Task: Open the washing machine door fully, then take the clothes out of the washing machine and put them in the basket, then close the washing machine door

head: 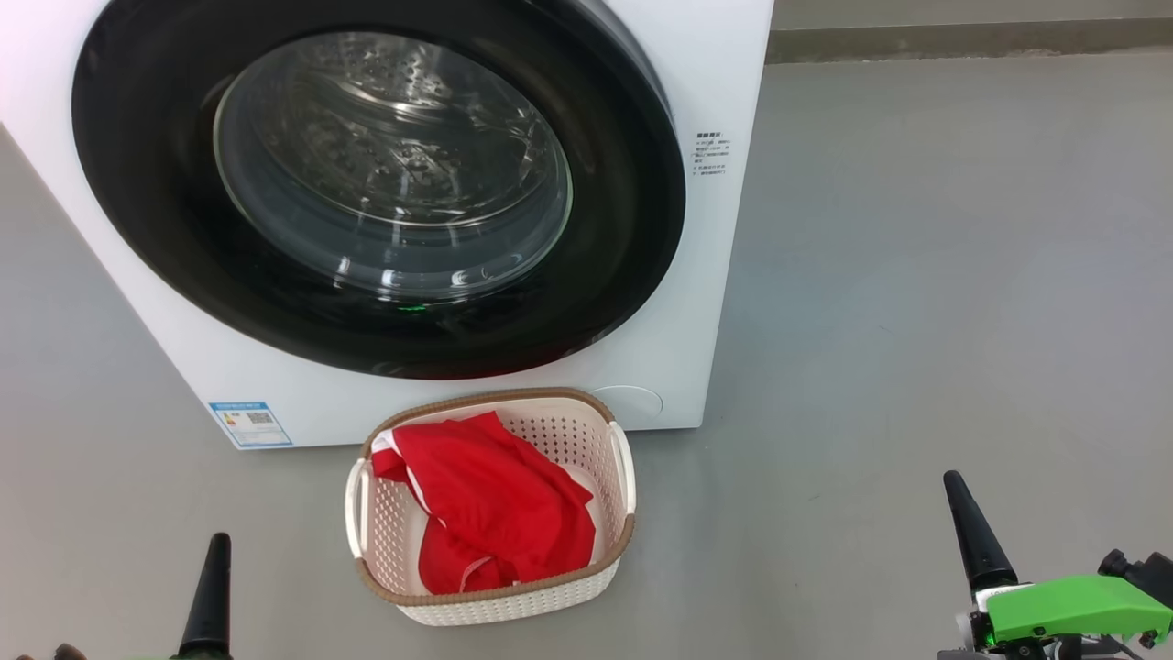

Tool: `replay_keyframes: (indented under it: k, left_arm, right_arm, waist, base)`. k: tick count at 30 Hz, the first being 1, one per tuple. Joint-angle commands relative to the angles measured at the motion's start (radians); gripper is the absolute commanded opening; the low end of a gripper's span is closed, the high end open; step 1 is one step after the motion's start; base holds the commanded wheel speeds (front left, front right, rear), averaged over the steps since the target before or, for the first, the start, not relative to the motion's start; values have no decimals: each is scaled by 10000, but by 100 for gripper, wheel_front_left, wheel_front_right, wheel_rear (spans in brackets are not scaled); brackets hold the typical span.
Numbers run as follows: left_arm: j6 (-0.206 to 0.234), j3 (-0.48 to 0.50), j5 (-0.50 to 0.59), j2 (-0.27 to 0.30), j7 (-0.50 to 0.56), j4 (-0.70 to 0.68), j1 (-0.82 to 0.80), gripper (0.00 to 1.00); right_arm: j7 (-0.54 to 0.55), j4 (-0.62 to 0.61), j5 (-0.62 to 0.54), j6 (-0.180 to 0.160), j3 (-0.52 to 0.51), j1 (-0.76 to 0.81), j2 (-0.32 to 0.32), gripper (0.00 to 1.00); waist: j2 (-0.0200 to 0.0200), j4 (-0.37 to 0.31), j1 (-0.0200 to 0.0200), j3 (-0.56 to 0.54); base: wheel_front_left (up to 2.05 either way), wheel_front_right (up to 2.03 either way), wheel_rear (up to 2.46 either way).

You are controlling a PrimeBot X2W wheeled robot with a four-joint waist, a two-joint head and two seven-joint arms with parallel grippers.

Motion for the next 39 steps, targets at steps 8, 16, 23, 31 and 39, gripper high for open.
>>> replay_keyframes:
  k: [8, 16, 23, 31, 39]
  left_arm:
    - [-28, 478, -875, -19, 339, -40, -624, 0]
    - [-29, 604, -1463, -109, 547, 69, -741, 0]
    - [-31, 731, -2052, -201, 754, 179, -859, 0]
    - [-33, 840, -2531, -279, 929, 269, -956, 0]
    - [-33, 854, -2519, -289, 941, 269, -957, 0]
  right_arm:
    - [316, -189, 1108, -9, -7, -421, 10, 0]
    - [526, -161, 1846, -11, -107, -439, 52, 0]
    - [736, -132, 2584, -12, -208, -457, 95, 0]
    - [911, -109, 3189, -13, -293, -472, 133, 0]
    - [917, -108, 3182, -13, -300, -473, 138, 0]
  waist:
    - [0, -44, -1, 2]
    - [0, -77, -1, 3]
    - [0, -111, -1, 4]
    - [0, -138, -1, 5]
    - [0, -138, -1, 5]
  base:
    - [0, 0, 0]
    - [0, 0, 0]
    - [0, 0, 0]
    - [0, 0, 0]
    - [0, 0, 0]
